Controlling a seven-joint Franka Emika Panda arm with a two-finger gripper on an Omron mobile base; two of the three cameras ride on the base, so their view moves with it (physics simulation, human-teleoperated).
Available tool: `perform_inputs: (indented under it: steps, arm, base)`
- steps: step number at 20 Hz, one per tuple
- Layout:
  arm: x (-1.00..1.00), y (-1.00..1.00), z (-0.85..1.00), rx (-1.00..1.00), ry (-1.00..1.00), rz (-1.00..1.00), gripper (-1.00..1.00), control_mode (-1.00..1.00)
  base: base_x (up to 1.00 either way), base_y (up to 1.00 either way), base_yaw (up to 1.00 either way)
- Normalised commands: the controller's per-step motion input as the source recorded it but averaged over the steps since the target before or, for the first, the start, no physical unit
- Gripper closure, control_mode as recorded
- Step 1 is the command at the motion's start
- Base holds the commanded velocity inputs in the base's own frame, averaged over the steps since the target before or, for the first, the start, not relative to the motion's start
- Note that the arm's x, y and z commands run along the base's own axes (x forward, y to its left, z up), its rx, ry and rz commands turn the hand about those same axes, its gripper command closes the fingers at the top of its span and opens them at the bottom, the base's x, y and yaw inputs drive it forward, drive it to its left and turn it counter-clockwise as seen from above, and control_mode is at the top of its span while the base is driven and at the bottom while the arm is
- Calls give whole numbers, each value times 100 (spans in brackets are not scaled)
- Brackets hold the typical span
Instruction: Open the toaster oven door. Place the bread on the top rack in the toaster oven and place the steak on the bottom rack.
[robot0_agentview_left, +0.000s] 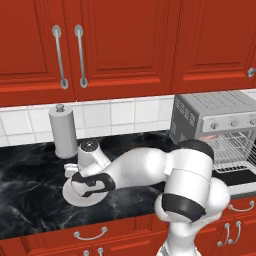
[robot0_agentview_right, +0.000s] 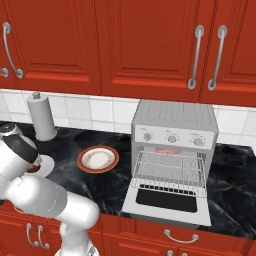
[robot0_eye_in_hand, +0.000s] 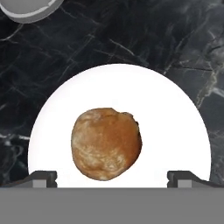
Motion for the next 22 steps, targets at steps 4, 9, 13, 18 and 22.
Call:
perform_inputs:
  steps: [4,9,13,18,22]
  arm:
    - [16,3,-19,0,6,0,-100,-100]
    - [16,6,-21,-1,6,0,-100,-100]
    - [17,16,-14,-1,0,0,-100,-100]
    - [13,21,-9,-1,0,0,-100,-100]
    - [6,18,-10,-3,0,0,-100,-100]
  base:
    - [0,0,0]
    - [0,0,0]
    - [0,0,0]
    - [0,0,0]
    - [0,0,0]
